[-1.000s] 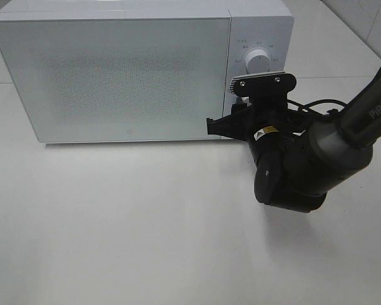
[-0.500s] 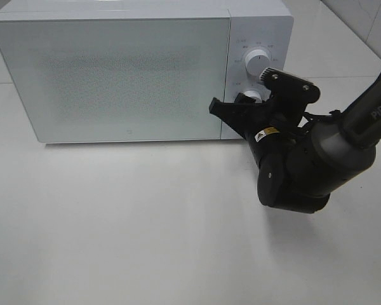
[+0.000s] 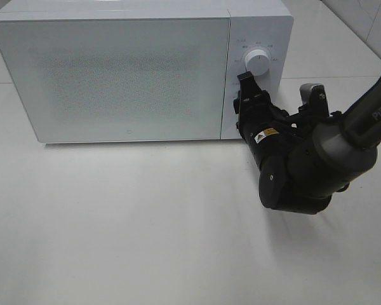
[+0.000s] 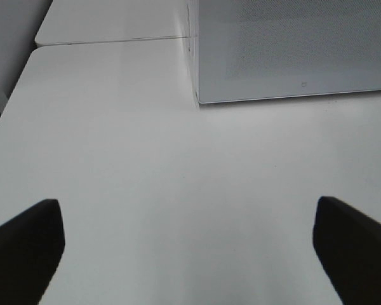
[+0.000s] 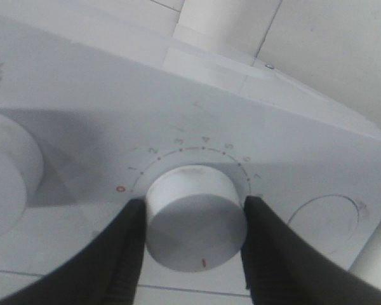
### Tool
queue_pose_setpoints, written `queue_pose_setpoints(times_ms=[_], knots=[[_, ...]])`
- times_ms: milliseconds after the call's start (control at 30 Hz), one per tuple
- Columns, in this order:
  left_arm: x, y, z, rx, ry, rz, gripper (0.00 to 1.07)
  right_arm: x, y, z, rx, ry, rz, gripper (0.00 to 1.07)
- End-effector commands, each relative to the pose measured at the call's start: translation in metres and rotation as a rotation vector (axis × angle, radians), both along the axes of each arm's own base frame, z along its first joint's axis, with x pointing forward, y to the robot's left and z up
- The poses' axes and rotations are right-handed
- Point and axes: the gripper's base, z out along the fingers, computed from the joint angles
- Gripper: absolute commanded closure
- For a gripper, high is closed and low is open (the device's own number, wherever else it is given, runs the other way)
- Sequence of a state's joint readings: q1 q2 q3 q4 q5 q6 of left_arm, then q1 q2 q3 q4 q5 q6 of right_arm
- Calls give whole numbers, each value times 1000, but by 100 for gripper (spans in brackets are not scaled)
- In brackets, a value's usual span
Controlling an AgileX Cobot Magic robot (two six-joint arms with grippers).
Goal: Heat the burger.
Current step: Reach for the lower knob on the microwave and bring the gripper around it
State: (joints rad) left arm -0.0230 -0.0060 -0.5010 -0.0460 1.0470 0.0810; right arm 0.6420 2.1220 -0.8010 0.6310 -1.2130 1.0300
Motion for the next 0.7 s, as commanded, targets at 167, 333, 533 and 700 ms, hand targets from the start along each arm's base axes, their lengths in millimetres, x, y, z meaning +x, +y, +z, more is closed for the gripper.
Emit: queue_pose_setpoints(times_ms=[167, 333, 533, 700], knots=[[-3, 0, 0, -3, -29, 6, 7, 4, 12, 22, 210, -175, 87, 107], [-3, 0, 0, -3, -29, 6, 7, 3, 12, 24, 213, -200, 85, 106], [-3, 0, 0, -3, -29, 6, 7, 3, 12, 24, 309, -191, 89, 105], [-3, 0, 0, -3, -29, 6, 7, 3, 12, 24, 306, -191, 90, 104]])
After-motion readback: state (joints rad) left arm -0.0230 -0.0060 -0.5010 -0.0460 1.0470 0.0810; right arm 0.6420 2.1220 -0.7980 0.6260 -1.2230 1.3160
